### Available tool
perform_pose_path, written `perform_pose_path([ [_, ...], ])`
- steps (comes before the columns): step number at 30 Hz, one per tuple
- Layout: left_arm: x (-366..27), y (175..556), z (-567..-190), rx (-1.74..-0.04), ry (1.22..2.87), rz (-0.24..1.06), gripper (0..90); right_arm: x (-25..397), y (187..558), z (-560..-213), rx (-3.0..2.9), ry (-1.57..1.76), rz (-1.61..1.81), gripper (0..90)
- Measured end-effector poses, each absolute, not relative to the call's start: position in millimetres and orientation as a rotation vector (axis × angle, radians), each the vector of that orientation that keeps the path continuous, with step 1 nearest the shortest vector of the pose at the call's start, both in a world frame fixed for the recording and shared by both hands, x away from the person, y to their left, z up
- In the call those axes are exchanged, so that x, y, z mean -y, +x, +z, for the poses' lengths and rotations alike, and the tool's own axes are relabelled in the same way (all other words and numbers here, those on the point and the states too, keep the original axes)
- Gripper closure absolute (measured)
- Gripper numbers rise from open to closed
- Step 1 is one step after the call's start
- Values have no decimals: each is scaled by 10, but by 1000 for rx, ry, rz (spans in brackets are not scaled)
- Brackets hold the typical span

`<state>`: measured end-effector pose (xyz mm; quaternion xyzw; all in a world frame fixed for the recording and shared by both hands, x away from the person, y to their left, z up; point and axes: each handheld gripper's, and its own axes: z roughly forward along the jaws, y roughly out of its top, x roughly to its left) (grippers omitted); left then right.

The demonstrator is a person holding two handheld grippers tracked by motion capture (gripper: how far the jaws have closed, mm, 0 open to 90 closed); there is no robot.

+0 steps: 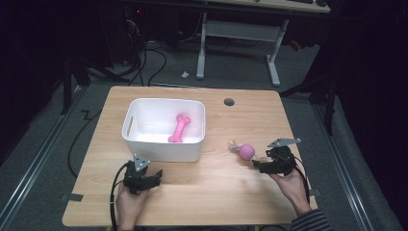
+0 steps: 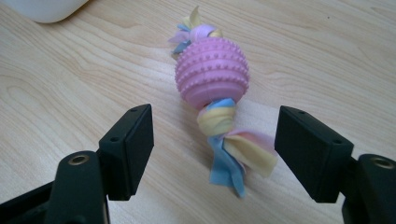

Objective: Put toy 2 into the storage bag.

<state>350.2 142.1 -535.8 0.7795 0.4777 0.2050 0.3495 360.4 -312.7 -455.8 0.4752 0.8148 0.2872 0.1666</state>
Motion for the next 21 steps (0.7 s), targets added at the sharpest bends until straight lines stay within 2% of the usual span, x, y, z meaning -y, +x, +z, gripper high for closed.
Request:
perform_pose_path([
  [21, -1421, 3502, -5358, -1237, 2021, 531, 258, 2804, 4085, -4630, -2429, 1349, 642, 238],
])
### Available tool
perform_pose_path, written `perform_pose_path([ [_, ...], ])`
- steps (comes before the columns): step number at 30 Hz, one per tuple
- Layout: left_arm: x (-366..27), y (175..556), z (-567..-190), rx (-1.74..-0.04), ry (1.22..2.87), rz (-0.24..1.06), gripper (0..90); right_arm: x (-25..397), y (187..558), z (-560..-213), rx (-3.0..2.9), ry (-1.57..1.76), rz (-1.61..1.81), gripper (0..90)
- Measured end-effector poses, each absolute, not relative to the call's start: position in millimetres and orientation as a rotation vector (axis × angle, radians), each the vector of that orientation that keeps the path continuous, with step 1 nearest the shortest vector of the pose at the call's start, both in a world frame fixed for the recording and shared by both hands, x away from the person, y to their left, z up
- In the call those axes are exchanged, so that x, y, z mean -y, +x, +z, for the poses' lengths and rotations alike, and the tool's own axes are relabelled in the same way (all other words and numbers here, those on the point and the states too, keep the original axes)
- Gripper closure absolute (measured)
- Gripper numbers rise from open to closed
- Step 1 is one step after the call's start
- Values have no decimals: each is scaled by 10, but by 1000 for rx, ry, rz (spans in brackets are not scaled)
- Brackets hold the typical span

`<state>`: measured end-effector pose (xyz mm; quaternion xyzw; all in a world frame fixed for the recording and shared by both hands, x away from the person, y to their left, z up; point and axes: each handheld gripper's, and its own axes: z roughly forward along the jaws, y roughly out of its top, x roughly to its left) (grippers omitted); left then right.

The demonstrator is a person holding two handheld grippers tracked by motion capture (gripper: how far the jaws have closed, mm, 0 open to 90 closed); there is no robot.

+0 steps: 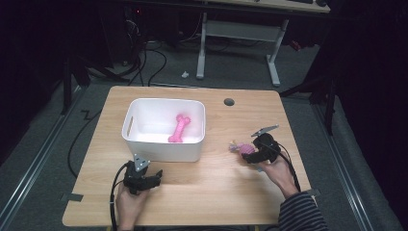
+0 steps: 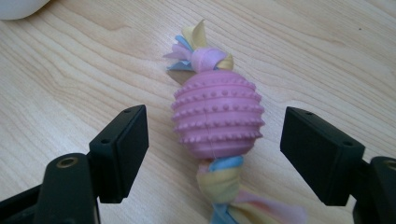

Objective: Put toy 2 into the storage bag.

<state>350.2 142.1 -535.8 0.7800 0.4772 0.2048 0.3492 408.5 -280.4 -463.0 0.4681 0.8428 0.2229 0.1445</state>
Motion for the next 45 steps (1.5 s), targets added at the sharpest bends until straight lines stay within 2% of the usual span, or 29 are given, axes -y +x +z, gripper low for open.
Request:
perform_pose_path([
  [7, -1421, 3502, -5358, -1237, 2021, 531, 258, 2770, 4164, -4744, -2454, 1372, 596, 246],
  [16, -1421, 3502, -5358, -1237, 2021, 531, 258, 2774, 4154, -4748, -2462, 1336, 584, 366],
  [27, -1419, 3502, -5359, -1238, 2020, 533, 258, 2814, 4142, -4726, -2492, 1327, 600, 406],
  [45, -1417, 3501, -5359, -1239, 2017, 535, 258, 2856, 4049, -4611, -2520, 1299, 683, 411],
])
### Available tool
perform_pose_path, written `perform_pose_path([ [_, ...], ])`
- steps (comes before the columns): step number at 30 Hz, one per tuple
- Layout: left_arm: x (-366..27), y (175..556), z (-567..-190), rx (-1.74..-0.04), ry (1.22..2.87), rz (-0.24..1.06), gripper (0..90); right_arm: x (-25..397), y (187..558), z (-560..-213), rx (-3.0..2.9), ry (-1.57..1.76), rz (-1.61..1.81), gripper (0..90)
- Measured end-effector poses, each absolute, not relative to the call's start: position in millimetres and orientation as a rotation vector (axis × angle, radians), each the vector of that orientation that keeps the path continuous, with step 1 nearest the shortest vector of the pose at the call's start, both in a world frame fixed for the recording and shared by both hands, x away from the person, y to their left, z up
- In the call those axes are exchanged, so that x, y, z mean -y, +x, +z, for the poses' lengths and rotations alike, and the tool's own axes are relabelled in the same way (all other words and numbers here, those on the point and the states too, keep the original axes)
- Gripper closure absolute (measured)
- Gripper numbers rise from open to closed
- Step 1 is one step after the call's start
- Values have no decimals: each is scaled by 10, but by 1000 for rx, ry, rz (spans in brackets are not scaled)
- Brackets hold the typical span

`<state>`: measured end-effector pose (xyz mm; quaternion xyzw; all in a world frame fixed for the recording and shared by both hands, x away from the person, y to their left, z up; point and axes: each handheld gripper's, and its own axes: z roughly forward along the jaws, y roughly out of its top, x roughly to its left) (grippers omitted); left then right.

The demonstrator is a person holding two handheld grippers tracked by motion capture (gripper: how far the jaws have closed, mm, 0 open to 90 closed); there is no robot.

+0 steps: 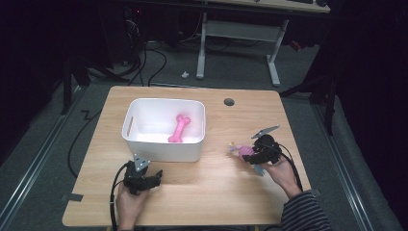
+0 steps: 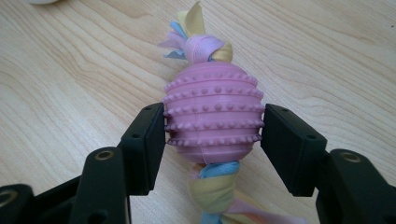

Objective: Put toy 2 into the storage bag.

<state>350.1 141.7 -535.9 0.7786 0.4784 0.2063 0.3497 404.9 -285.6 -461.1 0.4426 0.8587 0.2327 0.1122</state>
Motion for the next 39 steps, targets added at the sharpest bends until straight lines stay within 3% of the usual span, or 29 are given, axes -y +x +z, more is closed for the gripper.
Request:
perform_pose_path([
  [18, -1417, 3500, -5359, -1237, 2021, 534, 254, 2908, 3937, -4449, -2517, 1284, 761, 413],
  [39, -1418, 3501, -5359, -1237, 2020, 532, 253, 2770, 3915, -3922, -2519, 1157, 825, 415],
])
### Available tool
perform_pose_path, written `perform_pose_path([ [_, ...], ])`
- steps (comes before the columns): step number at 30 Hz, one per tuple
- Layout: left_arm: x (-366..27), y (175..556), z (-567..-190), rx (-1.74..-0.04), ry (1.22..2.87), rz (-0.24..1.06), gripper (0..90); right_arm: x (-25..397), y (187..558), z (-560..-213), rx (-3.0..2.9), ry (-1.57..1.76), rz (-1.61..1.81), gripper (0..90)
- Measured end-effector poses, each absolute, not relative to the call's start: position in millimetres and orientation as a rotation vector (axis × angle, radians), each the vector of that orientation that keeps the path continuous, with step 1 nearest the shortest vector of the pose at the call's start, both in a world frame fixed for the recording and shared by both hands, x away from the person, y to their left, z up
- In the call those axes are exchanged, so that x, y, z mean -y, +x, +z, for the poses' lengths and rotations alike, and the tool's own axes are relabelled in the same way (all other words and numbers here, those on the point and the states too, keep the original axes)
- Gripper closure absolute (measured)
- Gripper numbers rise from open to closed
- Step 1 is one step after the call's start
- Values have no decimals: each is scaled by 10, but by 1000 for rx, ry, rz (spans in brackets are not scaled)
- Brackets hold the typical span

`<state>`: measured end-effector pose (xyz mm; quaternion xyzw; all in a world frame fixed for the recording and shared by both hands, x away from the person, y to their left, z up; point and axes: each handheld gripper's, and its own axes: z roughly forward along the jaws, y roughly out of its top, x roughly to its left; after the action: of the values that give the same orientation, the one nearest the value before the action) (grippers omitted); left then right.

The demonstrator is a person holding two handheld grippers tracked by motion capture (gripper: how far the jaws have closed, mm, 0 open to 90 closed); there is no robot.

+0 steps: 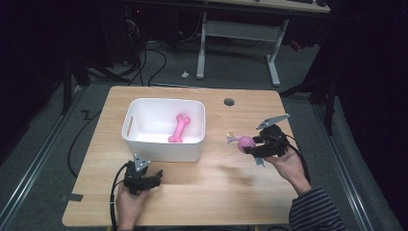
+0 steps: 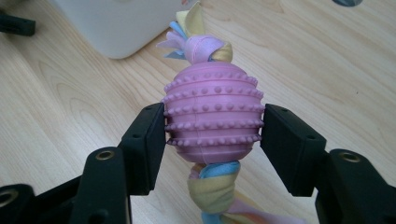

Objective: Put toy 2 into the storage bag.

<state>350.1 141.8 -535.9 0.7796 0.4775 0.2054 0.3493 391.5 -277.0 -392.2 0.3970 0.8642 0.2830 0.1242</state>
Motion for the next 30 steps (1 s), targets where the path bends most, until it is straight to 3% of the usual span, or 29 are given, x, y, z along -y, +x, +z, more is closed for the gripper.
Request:
perform_pose_path([
  [30, -1417, 3500, -5359, -1235, 2022, 531, 249, 2027, 4267, -3127, -2577, 905, 853, 415],
])
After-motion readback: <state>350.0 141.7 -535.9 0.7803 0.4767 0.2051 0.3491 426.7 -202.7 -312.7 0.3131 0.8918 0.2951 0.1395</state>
